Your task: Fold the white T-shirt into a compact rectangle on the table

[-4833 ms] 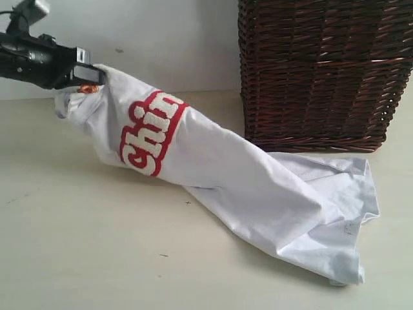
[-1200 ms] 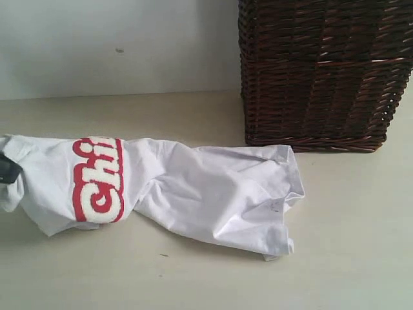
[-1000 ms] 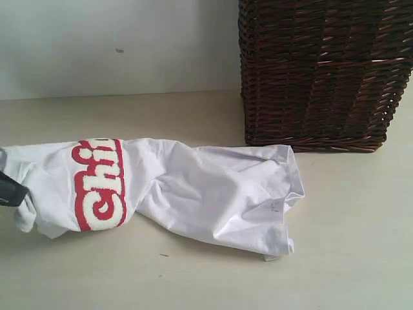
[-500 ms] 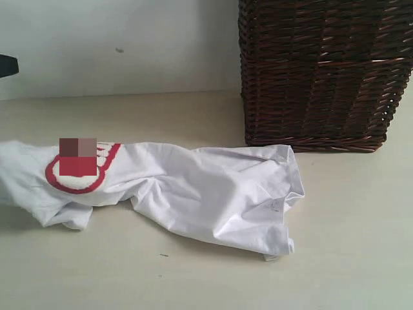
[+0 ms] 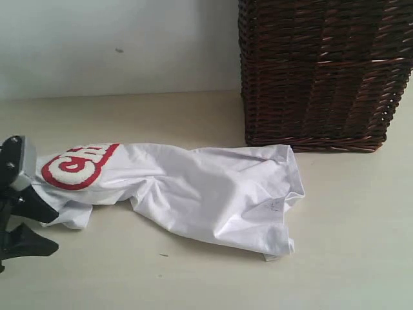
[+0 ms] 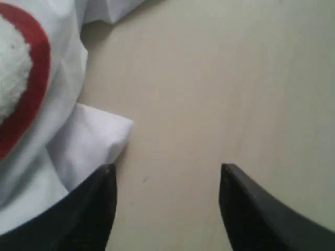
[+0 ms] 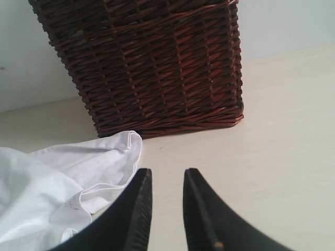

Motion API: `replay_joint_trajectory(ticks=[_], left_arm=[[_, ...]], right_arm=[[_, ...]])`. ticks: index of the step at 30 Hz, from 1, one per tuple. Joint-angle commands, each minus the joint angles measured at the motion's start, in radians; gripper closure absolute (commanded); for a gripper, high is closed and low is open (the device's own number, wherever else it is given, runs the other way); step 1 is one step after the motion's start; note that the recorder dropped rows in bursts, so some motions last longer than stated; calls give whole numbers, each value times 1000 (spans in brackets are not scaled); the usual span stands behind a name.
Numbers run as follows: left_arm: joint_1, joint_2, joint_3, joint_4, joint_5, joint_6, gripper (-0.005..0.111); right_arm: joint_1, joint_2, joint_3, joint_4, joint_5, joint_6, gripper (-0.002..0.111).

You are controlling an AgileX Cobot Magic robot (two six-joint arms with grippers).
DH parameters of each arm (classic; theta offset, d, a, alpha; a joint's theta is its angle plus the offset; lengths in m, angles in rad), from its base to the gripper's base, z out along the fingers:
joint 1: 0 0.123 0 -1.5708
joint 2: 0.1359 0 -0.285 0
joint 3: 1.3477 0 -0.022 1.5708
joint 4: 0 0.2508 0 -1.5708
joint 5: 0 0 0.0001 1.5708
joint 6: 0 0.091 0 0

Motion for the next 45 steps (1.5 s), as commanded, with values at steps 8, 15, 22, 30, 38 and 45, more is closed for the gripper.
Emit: replay_joint_trajectory(ticks=[8,15,22,30,38,45], left_arm=[[-159,157,-116,25,-262,13,58],[-159,175,-121,25,-255,-1,106],[-70,-44,-156,71,-21,-132,107],[118,-221,-345,182,488,-538,107],[139,-255,-309,351,488,-542,107],[46,-353,-181,337,488,-628,107]], right_arm=[[1,2,5,1,1,-1,85],[1,2,5,1,1,-1,85],[1,2,5,1,1,-1,85],[1,2,5,1,1,-1,85],[1,2,5,1,3,-1,85],[1,2,5,1,3,-1,85]])
